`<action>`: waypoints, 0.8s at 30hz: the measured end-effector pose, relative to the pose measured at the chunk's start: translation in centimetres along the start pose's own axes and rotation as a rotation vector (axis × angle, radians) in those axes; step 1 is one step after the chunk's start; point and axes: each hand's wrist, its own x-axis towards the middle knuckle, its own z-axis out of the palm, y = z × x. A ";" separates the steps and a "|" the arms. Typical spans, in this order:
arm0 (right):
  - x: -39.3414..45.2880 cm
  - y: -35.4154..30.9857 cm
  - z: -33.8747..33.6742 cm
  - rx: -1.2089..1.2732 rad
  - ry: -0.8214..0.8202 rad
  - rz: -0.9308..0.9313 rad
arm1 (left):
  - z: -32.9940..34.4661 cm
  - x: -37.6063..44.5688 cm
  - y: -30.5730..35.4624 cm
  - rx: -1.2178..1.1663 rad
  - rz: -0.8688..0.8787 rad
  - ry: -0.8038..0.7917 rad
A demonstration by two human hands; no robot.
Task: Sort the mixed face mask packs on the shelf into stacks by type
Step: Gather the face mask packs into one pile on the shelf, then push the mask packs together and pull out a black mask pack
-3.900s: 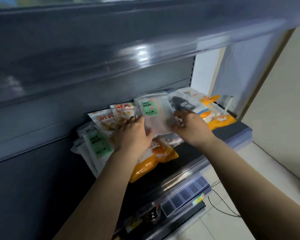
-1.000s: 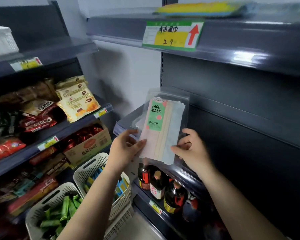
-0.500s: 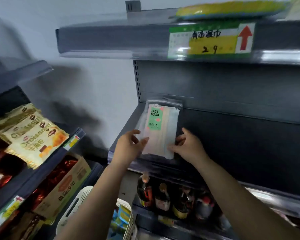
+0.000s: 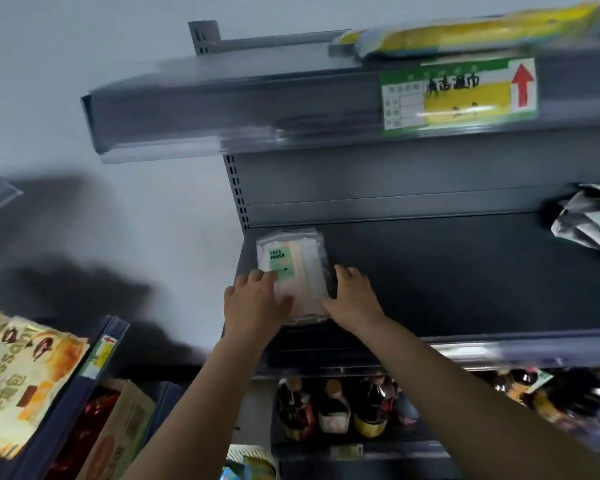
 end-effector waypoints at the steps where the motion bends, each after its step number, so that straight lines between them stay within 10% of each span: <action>1: -0.3 0.2 -0.2 0.004 0.021 -0.009 | 0.0 0.1 0.5 0.005 0.034 -0.007; 24: -9.5 19.5 -18.3 -0.602 0.303 0.251 | 1.4 1.8 30.6 0.031 0.681 -0.045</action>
